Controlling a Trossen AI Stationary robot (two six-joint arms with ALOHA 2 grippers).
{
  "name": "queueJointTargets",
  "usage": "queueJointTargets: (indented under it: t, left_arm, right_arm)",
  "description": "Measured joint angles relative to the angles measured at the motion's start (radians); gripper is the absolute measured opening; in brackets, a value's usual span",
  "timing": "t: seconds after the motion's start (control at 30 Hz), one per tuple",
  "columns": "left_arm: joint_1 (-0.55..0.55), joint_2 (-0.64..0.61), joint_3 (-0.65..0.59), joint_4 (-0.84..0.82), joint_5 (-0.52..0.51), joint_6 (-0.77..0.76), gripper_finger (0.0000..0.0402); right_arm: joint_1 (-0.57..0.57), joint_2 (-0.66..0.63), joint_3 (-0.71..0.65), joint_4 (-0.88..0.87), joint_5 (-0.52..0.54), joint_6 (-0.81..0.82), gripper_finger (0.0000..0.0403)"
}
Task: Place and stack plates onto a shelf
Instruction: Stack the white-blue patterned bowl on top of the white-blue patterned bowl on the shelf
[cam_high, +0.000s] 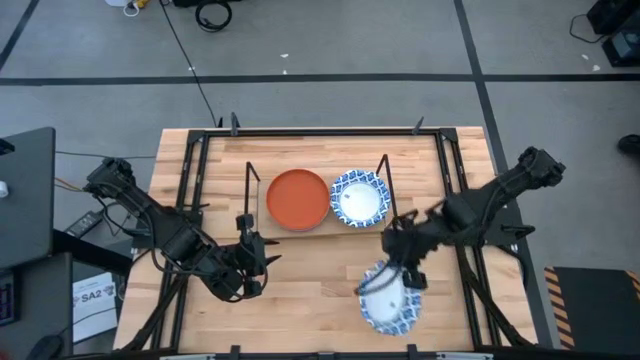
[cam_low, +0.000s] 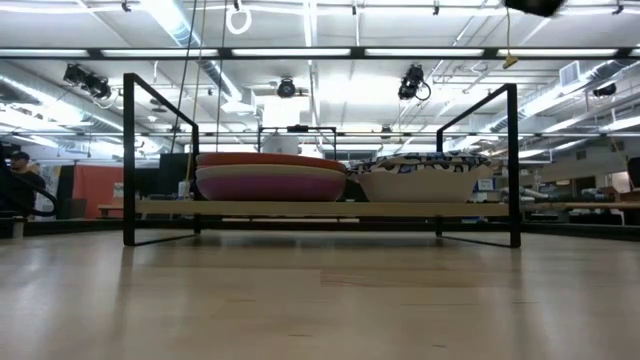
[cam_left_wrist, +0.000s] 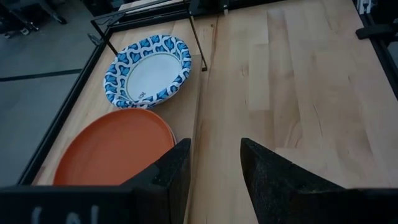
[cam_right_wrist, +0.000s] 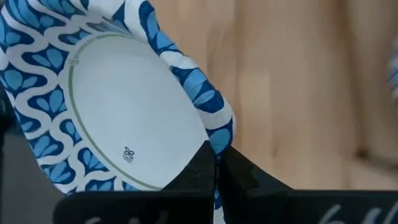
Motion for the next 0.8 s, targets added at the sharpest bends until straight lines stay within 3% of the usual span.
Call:
queueJointTargets:
  t: [0.4, 0.8]
  left_arm:
    - [0.000, 0.000, 0.000, 0.000, 0.000, 0.001, 0.0146]
    - [0.000, 0.000, 0.000, 0.000, 0.000, 0.001, 0.0146]
  right_arm:
    - [-0.274, 0.000, 0.236, -0.001, 0.126, -0.447, 0.0010]
    - [-0.589, 0.000, 0.237, 0.004, 0.133, -0.639, 0.0010]
